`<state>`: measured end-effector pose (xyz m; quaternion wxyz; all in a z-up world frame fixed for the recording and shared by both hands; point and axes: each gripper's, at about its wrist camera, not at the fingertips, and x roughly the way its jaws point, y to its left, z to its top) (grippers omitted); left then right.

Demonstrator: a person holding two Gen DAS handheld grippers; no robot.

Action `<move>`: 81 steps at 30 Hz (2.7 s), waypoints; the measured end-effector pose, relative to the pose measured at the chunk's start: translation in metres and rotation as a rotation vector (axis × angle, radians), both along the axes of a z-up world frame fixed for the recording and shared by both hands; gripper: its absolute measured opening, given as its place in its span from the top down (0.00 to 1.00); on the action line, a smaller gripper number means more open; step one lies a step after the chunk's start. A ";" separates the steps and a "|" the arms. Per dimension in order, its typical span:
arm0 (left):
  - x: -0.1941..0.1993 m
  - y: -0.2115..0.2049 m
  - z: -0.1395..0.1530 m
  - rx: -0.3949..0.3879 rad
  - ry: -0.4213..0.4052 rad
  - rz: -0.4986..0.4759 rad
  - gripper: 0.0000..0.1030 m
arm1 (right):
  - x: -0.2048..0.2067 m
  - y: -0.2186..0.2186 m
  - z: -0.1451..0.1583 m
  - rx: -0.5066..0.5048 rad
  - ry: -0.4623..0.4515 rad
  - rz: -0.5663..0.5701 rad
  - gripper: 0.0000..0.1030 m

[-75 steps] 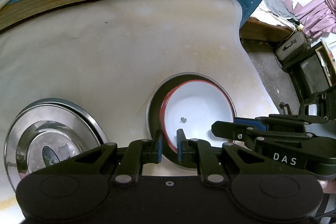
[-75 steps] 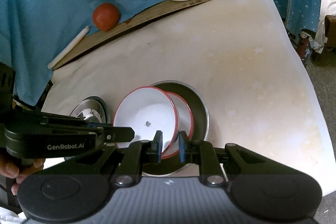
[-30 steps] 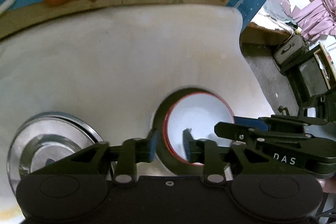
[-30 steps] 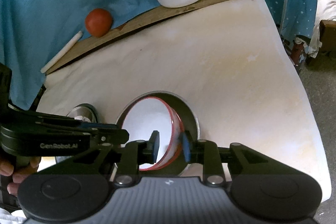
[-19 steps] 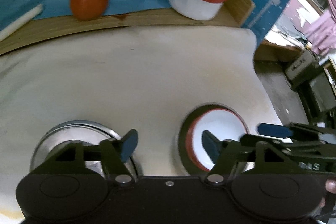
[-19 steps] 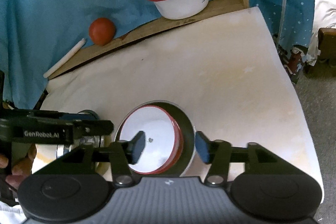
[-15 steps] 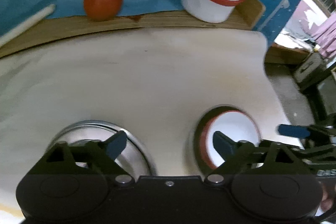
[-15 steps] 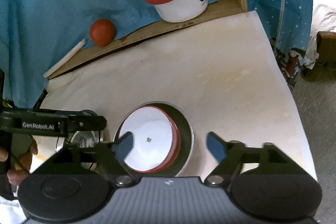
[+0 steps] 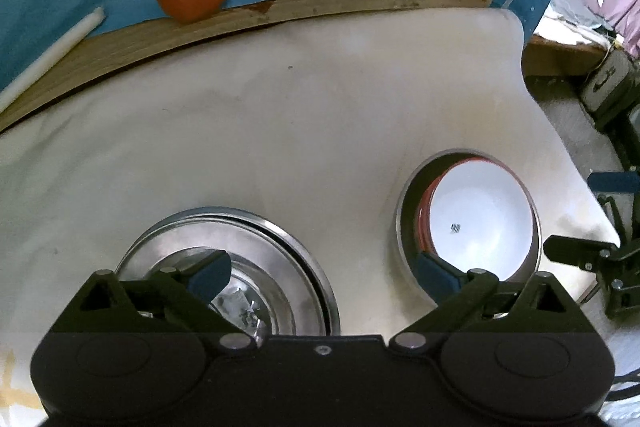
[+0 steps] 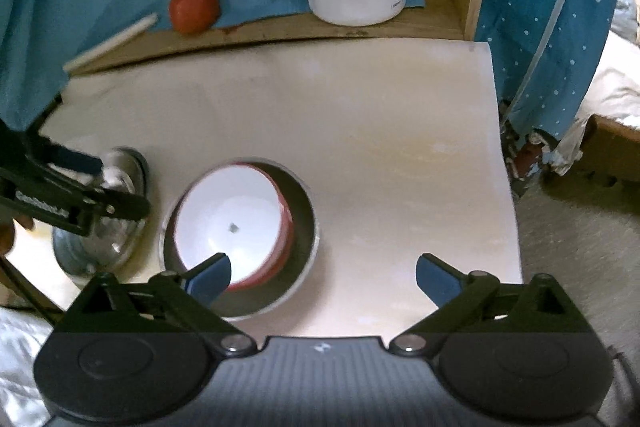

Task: Organize plates and bowls
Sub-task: 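Withdraw both open grippers from the stacked bowls, then move both grippers to the rim of the steel bowl holding the white bowls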

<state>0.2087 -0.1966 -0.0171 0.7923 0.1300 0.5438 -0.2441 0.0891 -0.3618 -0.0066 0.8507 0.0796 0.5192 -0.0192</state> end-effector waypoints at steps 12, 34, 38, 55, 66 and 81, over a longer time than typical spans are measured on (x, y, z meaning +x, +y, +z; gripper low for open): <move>-0.010 -0.008 -0.008 0.081 -0.026 -0.030 0.06 | 0.011 -0.007 -0.014 -0.055 0.042 0.049 0.02; -0.005 -0.022 -0.019 0.134 -0.094 -0.171 0.26 | 0.020 -0.013 -0.033 -0.045 0.081 0.058 0.02; -0.004 -0.025 -0.022 0.137 -0.088 -0.200 0.29 | 0.019 -0.015 -0.034 -0.033 0.082 0.041 0.02; -0.004 -0.016 -0.007 -0.005 -0.056 -0.312 0.22 | 0.017 -0.016 -0.032 -0.011 0.080 -0.011 0.03; 0.004 -0.026 -0.022 -0.099 0.062 -0.329 0.51 | 0.015 -0.014 -0.033 0.011 0.086 -0.034 0.13; 0.002 -0.020 -0.019 -0.163 0.103 -0.329 0.64 | 0.011 -0.007 -0.033 0.068 0.079 -0.069 0.33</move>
